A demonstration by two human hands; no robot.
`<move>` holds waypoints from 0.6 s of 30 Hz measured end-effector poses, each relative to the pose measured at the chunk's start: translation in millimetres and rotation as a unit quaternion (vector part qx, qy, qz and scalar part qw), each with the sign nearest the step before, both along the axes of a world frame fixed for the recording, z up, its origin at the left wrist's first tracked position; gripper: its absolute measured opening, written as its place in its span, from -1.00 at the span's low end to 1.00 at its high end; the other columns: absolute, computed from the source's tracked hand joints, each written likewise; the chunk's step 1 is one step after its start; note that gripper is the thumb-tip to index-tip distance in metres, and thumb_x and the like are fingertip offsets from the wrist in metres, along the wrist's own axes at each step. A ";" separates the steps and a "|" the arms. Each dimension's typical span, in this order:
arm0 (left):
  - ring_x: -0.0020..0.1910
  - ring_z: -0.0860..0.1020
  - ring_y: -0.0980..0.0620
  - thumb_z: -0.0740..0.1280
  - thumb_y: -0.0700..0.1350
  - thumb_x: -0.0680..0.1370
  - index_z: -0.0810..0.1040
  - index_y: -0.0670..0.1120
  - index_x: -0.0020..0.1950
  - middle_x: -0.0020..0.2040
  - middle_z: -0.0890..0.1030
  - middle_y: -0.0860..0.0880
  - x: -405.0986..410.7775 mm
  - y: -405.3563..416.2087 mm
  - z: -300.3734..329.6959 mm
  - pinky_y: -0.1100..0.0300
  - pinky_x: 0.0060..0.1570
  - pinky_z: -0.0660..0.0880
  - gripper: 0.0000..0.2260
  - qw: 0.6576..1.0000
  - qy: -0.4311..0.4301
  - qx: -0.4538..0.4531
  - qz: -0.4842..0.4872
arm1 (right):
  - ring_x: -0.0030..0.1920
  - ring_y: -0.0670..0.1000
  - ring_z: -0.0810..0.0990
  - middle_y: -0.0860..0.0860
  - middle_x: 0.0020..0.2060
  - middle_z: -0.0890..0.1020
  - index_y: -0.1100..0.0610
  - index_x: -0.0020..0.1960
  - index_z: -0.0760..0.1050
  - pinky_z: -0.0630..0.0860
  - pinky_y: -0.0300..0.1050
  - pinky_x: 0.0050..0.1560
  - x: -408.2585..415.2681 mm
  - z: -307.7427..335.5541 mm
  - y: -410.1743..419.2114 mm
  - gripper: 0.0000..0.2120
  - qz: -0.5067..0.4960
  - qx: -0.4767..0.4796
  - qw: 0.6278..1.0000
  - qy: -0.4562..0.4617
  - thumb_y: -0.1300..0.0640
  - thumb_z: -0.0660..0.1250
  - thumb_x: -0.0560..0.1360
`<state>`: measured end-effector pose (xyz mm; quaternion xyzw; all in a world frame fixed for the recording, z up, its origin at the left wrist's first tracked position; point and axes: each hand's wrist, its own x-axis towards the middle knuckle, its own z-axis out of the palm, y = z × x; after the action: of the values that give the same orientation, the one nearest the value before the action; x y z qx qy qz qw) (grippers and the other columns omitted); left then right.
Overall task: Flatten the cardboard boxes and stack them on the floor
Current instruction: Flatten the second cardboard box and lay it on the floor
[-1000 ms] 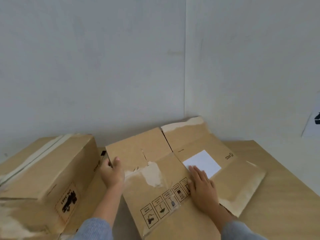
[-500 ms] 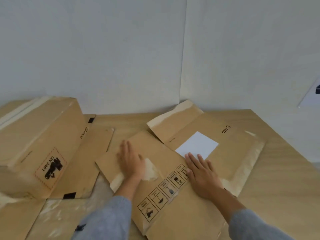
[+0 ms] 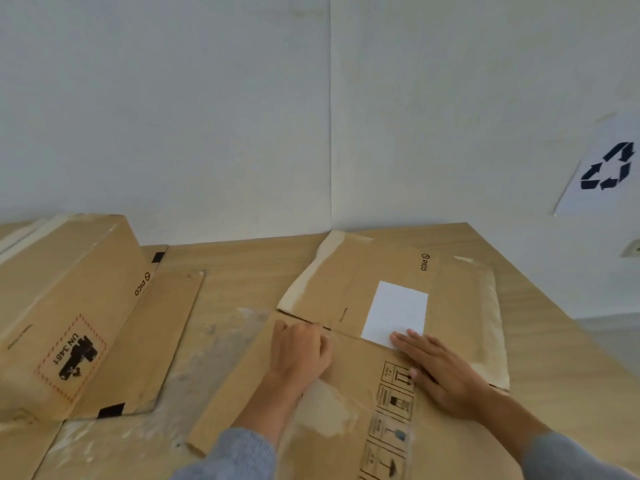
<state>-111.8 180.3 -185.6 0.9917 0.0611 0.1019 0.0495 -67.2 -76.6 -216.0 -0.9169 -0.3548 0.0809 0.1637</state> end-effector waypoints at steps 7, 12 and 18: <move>0.54 0.04 0.04 -0.22 0.16 0.50 0.03 -0.02 0.53 0.55 0.10 0.03 34.2 -0.8 -34.8 0.06 0.49 -0.04 -0.38 0.990 0.070 -0.093 -0.085 | 0.50 0.00 0.17 -0.01 0.49 0.23 0.06 0.50 0.12 0.13 -0.08 0.49 25.3 2.9 -2.4 -0.32 -0.165 0.102 0.980 -0.034 -0.20 -0.17 0.46; 0.22 0.54 -0.05 -0.05 0.09 0.43 0.51 -0.06 0.25 0.25 0.58 -0.03 12.9 -16.8 -35.9 -0.02 0.17 0.44 -0.45 0.999 0.019 -0.044 -0.015 | 0.54 -0.03 -0.07 -0.02 0.54 0.03 0.09 0.53 -0.07 -0.11 -0.05 0.53 28.9 -7.4 2.3 -0.43 -0.204 -0.011 0.979 -0.023 -0.11 -0.15 0.58; -0.28 0.53 -0.09 0.06 -0.04 0.41 0.47 -0.09 -0.23 -0.28 0.54 -0.03 -7.5 -3.3 -33.9 0.09 -0.24 0.38 -0.77 0.993 -0.094 -0.027 0.067 | 0.53 -0.01 0.04 0.00 0.52 0.13 0.09 0.51 0.05 -0.06 -0.07 0.52 52.8 3.1 14.6 -0.37 -0.074 0.014 0.997 0.022 -0.16 -0.06 0.51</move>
<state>-119.4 177.0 -219.4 0.9696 0.1252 0.1961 0.0753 -14.4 -62.1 -212.8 -0.9363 -0.2832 0.0835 0.1902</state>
